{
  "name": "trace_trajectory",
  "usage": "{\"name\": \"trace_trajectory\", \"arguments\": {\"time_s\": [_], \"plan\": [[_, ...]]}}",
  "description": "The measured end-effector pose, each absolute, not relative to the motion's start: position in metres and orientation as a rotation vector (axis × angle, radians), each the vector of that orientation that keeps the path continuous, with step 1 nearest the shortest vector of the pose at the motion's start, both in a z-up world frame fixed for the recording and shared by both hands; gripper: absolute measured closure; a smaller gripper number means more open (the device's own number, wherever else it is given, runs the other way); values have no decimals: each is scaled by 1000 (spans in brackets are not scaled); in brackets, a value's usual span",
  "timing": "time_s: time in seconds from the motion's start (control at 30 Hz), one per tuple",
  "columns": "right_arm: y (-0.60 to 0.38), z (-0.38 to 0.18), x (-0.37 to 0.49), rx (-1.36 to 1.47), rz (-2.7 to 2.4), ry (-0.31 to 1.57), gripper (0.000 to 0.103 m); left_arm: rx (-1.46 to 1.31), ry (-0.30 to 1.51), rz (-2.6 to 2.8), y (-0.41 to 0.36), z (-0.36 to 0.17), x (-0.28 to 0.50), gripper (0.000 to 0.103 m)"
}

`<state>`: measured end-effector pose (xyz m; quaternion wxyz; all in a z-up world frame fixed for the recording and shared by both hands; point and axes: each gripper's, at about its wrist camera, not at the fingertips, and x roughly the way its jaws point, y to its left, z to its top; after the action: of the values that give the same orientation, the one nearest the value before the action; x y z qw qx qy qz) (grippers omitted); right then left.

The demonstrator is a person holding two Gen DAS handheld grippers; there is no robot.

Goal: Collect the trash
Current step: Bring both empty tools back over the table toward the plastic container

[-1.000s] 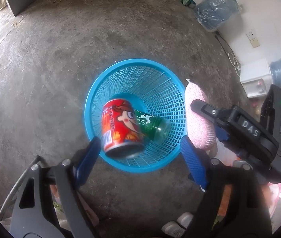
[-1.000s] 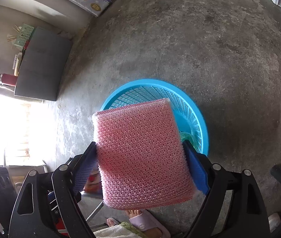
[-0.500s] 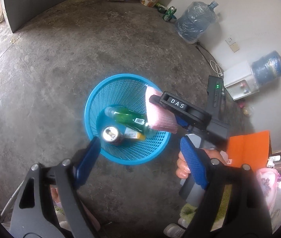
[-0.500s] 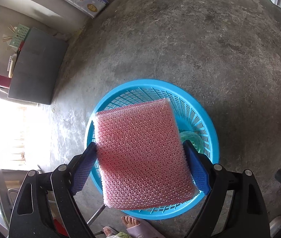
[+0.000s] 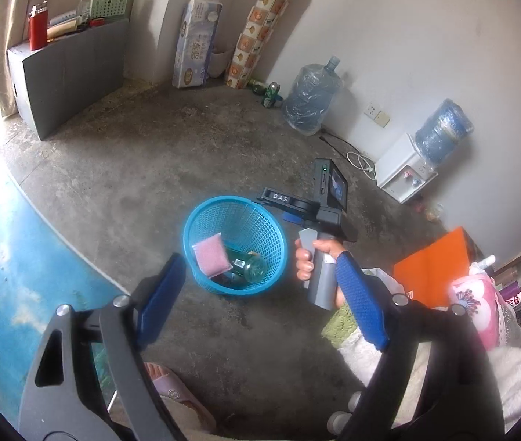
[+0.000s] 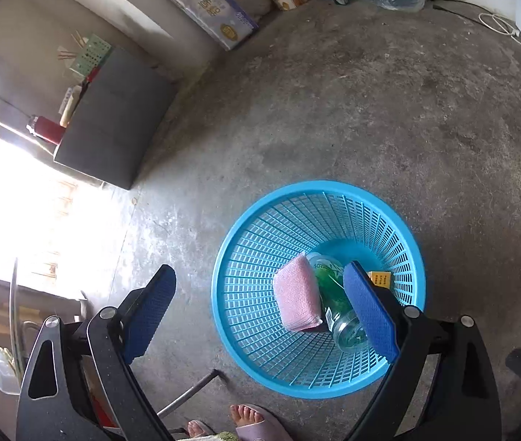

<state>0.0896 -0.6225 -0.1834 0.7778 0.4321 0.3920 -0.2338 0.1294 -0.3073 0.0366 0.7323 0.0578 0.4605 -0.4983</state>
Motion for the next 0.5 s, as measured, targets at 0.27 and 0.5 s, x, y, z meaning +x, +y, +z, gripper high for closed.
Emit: {"name": "trace_trajectory", "arguments": {"time_s": [0.27, 0.5], "plan": [[-553, -99, 67, 743, -385, 831, 13, 118, 907, -860, -184, 55, 113, 21], [-464, -40, 81, 693, -162, 835, 13, 39, 860, -607, -93, 52, 102, 20]]}}
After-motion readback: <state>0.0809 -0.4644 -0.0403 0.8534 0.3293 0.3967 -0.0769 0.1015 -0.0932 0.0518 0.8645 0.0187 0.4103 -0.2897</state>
